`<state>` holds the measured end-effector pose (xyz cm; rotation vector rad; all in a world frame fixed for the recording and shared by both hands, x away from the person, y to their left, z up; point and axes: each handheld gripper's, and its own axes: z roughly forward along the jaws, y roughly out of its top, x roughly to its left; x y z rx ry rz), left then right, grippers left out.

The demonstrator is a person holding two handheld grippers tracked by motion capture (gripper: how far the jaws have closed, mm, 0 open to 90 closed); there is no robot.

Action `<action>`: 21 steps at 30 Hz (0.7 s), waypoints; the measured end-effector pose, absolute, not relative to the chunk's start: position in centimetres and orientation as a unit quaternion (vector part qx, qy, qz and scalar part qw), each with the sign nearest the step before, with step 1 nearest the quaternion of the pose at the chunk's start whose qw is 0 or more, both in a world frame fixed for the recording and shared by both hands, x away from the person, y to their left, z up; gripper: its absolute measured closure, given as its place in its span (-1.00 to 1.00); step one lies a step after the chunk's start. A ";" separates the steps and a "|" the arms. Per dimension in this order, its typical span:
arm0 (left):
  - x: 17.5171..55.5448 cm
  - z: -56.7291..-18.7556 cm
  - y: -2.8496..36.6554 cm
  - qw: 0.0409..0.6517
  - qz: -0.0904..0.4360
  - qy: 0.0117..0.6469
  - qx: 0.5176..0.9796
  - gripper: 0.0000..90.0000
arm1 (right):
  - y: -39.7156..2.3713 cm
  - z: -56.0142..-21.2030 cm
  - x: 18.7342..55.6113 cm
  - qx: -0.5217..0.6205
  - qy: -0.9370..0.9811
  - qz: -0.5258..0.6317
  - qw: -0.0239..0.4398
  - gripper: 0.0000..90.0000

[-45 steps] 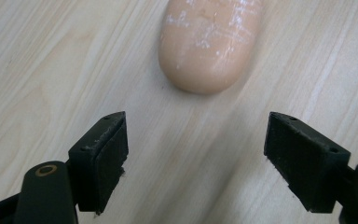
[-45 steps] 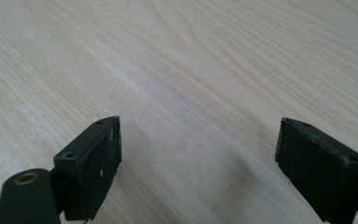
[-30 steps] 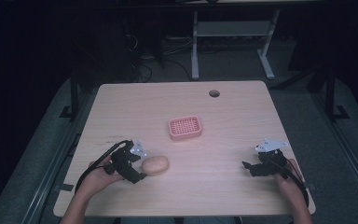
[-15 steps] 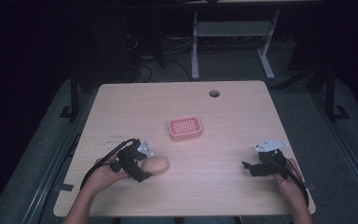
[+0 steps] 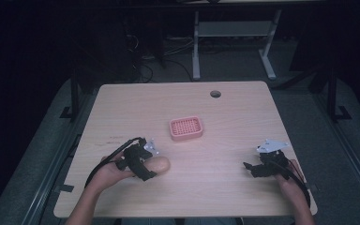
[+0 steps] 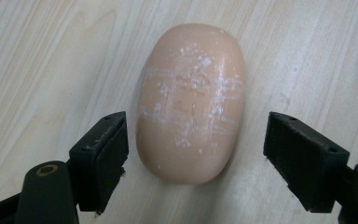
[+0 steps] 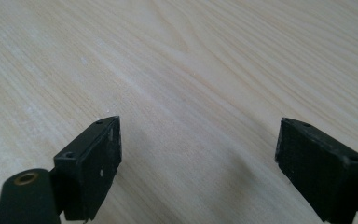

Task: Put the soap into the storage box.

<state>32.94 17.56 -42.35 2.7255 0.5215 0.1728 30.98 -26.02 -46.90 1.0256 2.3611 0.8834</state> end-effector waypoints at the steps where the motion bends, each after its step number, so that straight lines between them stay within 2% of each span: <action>1: 33.0 -42.4 17.4 0.180 0.059 0.184 0.965 -0.51 | -26.0 -46.9 31.0 0.369 0.848 0.318 0.208 -0.69; 21: 34.1 -43.6 16.4 0.168 0.035 0.189 0.967 -0.50 | -26.0 -46.9 31.0 0.369 0.848 0.319 0.206 -0.69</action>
